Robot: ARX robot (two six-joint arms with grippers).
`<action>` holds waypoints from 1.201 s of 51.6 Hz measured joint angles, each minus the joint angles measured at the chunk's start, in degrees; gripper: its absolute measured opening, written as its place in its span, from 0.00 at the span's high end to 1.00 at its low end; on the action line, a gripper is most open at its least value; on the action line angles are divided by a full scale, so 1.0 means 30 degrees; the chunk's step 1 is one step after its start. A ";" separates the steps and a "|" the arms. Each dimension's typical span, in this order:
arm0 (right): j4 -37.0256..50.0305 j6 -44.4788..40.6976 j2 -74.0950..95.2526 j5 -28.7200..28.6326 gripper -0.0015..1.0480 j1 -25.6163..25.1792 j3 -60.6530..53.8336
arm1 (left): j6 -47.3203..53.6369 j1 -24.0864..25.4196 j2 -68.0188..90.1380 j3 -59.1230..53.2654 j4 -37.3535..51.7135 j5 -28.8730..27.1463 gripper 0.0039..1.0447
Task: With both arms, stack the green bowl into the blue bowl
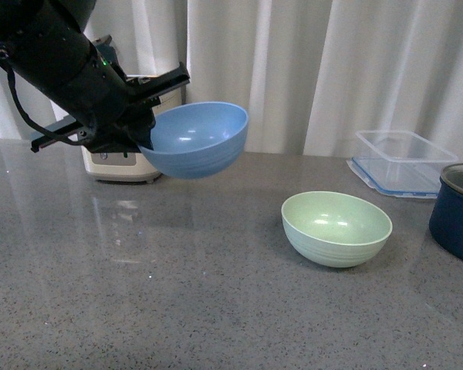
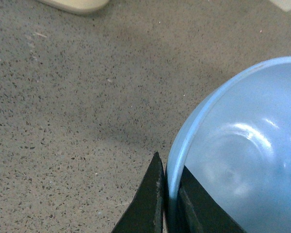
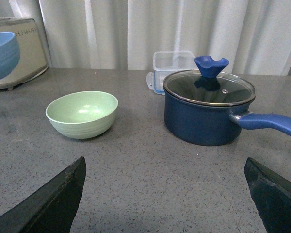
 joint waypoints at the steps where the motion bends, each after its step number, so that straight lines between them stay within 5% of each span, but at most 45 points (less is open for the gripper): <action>1: 0.0000 0.0000 0.0000 0.0000 0.10 0.0000 0.0000 | 0.0000 -0.0051 0.0131 0.0000 -0.0029 -0.0015 0.97; 37: 0.0000 0.0000 0.0000 0.0000 0.10 0.0000 0.0000 | 0.0277 -0.1421 0.4102 0.1421 -0.0743 -0.0889 0.97; 53: 0.0000 0.0000 0.0000 0.0000 0.10 0.0000 0.0000 | 0.0772 -0.1413 0.3330 0.1217 -0.0641 -0.0787 0.40; 62: 0.0000 0.0000 0.0000 0.0000 0.10 0.0000 0.0000 | 0.2652 -0.1078 -0.1530 -0.2171 0.2681 0.0029 0.06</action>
